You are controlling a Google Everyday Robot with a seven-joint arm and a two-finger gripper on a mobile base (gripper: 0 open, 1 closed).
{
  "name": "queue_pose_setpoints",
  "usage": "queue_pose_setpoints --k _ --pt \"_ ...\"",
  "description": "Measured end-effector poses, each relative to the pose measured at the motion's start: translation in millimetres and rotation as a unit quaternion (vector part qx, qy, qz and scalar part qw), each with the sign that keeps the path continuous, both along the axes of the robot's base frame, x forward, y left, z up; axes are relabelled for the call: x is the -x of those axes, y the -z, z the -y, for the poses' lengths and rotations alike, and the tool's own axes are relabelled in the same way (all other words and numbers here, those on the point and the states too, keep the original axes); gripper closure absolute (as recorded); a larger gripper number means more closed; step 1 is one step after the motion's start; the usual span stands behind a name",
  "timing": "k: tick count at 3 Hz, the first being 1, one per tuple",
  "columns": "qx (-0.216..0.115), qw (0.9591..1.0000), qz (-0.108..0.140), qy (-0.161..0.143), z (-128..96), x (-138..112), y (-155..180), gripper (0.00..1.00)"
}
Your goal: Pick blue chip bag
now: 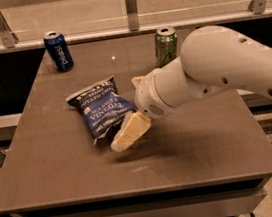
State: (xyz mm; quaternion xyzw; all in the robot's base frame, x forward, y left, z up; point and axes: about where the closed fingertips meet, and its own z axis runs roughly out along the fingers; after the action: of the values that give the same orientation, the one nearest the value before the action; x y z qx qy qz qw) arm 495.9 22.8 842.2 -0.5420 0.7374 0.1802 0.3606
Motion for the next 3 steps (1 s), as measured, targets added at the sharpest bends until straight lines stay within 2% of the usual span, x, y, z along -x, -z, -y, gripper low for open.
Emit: queue_pose_setpoints --k 1,2,3 --pt "-0.006 0.9999 0.004 -0.010 -10.9 -3.2 -1.8 0.00" --pt "-0.005 0.9999 0.005 -0.011 -11.7 -2.1 -3.2 0.17" --pt "-0.004 0.9999 0.007 -0.012 -12.9 -1.3 -4.5 0.39"
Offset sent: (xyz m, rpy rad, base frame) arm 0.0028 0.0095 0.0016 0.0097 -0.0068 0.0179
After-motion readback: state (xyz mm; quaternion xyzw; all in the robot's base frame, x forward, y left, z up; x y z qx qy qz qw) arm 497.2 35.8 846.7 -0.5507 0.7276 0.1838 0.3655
